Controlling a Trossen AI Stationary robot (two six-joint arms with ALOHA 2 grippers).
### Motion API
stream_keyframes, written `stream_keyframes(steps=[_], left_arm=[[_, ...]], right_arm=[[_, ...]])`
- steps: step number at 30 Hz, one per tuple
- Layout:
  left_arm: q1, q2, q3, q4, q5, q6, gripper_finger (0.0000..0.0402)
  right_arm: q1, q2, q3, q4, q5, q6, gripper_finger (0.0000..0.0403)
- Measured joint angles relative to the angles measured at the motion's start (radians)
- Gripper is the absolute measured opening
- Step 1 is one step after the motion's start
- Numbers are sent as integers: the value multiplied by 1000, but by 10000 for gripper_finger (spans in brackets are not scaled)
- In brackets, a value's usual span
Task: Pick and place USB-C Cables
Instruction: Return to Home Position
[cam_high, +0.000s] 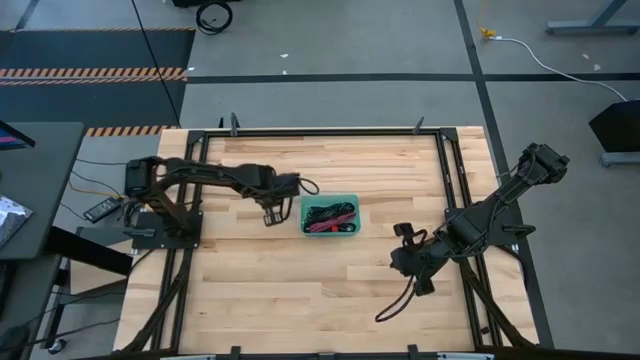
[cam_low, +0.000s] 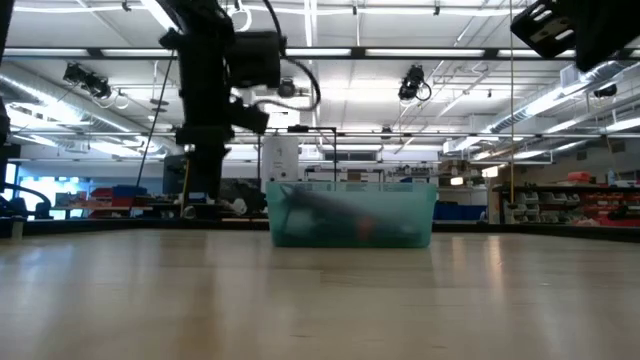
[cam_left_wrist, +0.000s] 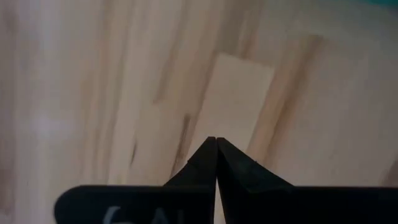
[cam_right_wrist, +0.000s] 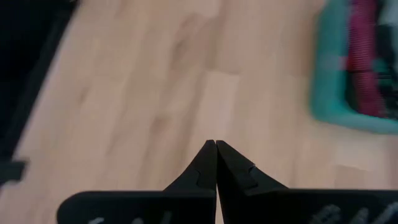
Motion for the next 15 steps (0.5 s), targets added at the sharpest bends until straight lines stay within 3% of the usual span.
stream_keyframes(steps=[6,9,12,15], left_arm=[[-4,-201,0,20,0,-100,4],[-26,-328,-7,181,5,-92,3],[-54,-430,-58,430,83,-42,2],[-74,-507,-138,575,145,-17,2]], right_arm=[[-79,-23,0,32,139,42,2],[-172,-38,0,64,144,25,2],[-279,-42,0,120,117,-50,2],[-383,-43,0,179,49,-127,1]])
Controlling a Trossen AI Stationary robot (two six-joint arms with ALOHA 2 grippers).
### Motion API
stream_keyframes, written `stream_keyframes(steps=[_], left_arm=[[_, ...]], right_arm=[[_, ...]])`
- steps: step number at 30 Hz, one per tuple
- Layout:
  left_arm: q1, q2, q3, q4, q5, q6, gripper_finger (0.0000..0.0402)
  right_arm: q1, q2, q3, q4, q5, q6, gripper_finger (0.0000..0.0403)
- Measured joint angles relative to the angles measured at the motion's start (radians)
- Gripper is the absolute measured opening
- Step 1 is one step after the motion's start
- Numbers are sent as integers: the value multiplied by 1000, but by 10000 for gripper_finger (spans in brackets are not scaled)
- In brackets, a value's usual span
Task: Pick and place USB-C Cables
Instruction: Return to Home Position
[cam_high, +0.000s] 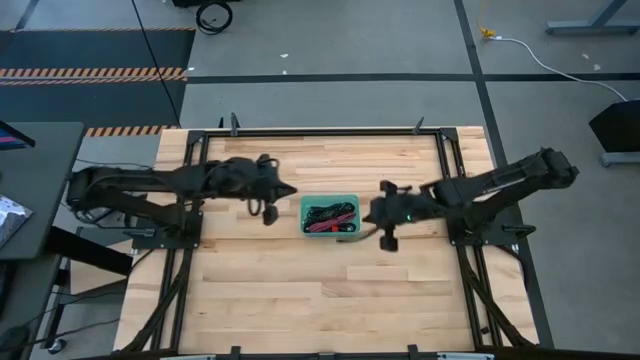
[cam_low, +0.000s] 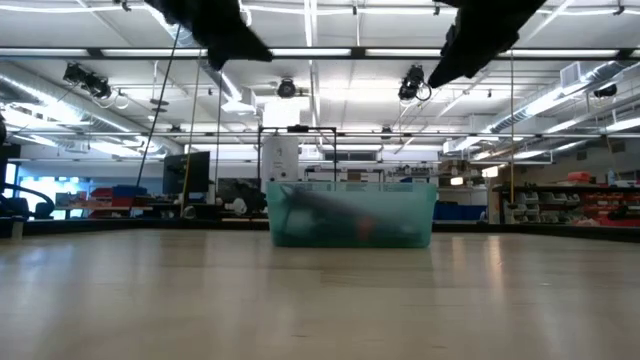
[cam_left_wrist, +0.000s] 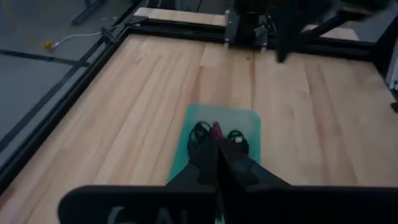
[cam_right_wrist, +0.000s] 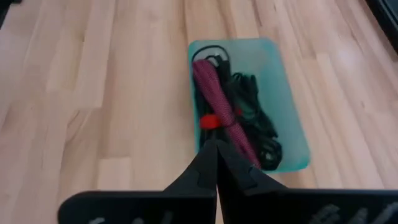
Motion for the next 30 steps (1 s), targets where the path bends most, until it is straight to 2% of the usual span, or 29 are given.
stream_keyframes(steps=[5,9,13,18,22,26,30], left_arm=[[-1,-175,-193,27,-3,-43,1],[-9,-360,-371,99,-2,-93,1],[-25,-534,-513,185,-3,-109,1],[-60,-695,-612,199,-2,-124,1],[-86,-788,-660,179,-2,-129,0],[-104,-849,-704,184,-27,-132,0],[-112,-885,-720,180,-37,-129,0]], right_arm=[[-101,-98,0,-10,-76,-65,1],[-118,-261,-20,-57,-81,-54,1],[-111,-431,-125,-61,-81,10,0],[-92,-637,-309,-36,-90,89,0],[-74,-805,-458,43,-84,77,1],[-70,-957,-629,246,-78,50,1],[-70,-1051,-762,400,-125,53,1]])
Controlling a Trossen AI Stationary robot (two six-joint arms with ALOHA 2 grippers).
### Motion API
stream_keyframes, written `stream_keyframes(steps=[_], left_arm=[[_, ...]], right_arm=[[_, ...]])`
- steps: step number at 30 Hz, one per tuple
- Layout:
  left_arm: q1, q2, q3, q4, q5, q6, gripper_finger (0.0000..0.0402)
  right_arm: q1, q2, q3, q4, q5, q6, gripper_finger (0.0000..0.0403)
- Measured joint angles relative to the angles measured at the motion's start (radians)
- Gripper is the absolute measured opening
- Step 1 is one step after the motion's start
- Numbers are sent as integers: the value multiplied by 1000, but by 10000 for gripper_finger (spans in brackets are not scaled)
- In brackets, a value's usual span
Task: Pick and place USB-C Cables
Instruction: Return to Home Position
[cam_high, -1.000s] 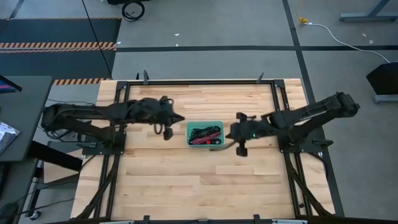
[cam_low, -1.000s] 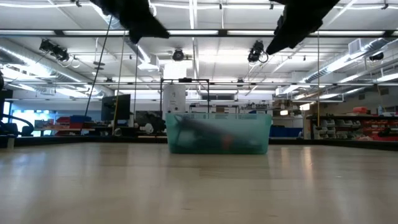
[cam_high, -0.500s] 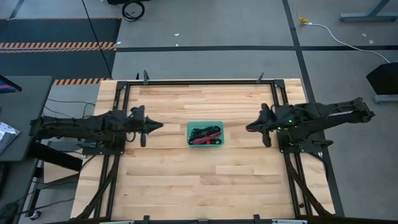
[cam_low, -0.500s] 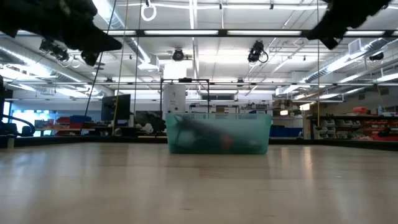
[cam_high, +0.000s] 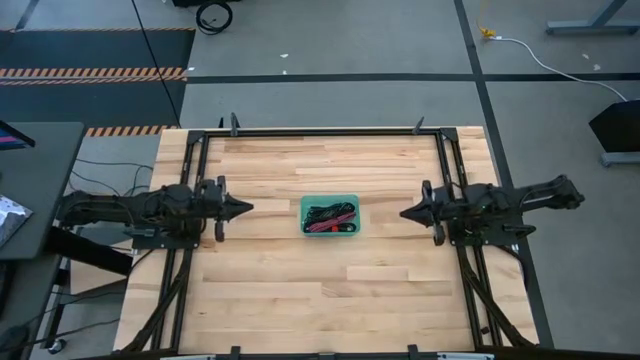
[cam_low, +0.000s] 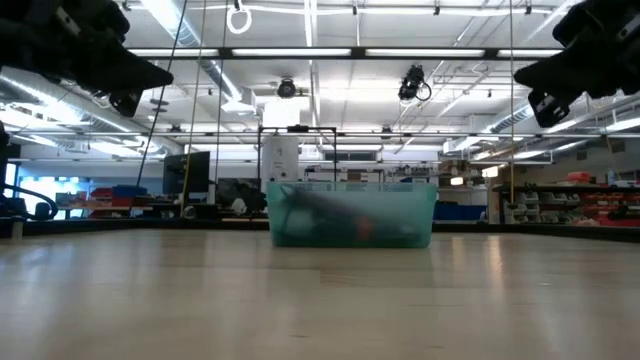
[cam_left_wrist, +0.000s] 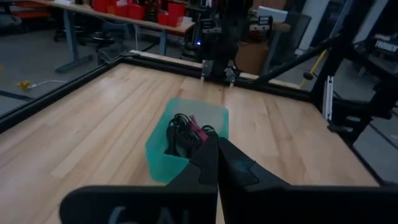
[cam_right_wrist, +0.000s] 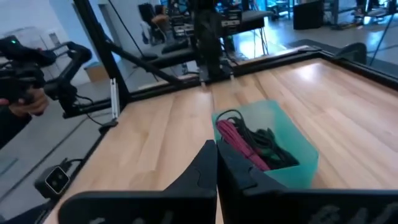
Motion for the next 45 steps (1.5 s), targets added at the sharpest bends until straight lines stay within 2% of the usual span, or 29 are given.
stream_keyframes(steps=[5,9,14,18,20,25,30,45], left_arm=[[-3,-22,-4,-51,0,19,0],[-4,-27,-4,-62,0,24,0],[-28,-27,-23,-6,8,51,0],[-44,-41,-136,166,36,81,0],[-37,-57,-183,199,36,76,0],[-23,-101,-198,120,35,49,0],[-23,-142,-198,116,35,101,3],[-24,-142,-198,92,37,97,24]], right_arm=[[0,-48,-96,55,-4,2,2],[0,-56,-165,175,-21,-11,2],[0,-52,-167,187,-88,-56,2],[0,-51,-167,182,-99,-130,2],[-3,-51,-167,185,-81,-154,2],[-12,-51,-167,185,-47,-175,2],[-13,-51,-167,183,-46,-174,2],[-13,-51,-167,183,-48,-132,12]])
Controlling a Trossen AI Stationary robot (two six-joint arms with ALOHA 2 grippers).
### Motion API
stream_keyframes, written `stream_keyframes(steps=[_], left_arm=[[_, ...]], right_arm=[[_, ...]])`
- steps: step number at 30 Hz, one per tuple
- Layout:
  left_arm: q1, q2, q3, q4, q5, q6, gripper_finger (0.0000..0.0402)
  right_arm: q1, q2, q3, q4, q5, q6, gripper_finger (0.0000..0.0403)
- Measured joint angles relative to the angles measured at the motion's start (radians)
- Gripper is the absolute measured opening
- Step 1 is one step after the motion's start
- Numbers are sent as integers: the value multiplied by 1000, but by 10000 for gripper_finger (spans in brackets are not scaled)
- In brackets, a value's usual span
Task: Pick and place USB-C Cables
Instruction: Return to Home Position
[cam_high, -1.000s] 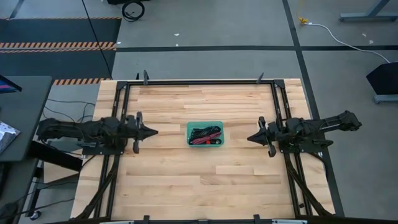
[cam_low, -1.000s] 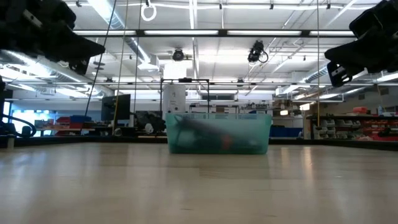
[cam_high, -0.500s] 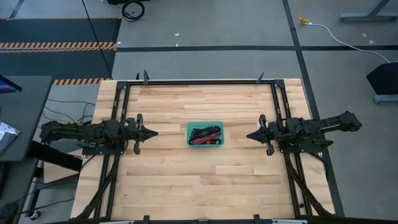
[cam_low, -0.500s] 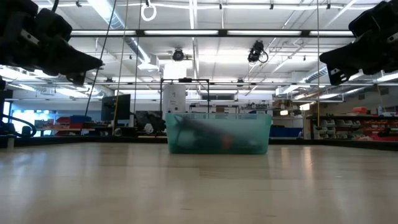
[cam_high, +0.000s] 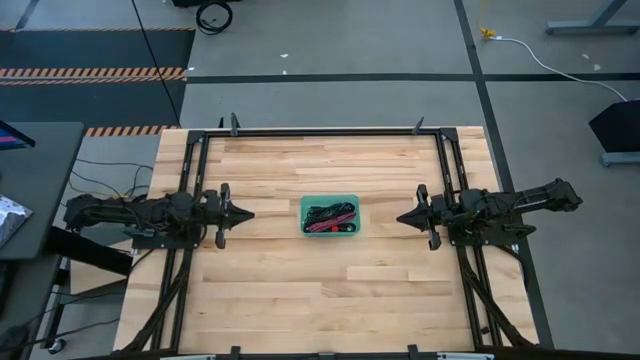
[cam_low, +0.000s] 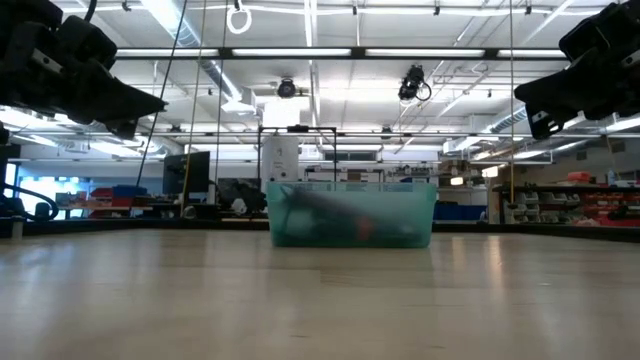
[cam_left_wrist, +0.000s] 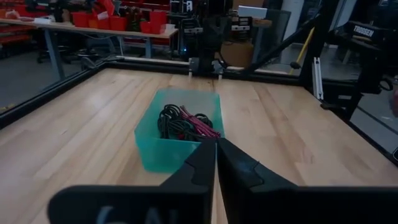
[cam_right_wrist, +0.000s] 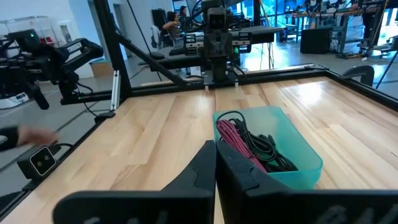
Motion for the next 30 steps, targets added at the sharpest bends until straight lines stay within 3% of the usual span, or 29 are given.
stream_keyframes(steps=[30], left_arm=[[0,0,0,0,-1,-2,22]], right_arm=[[0,0,0,6,-1,19,12]])
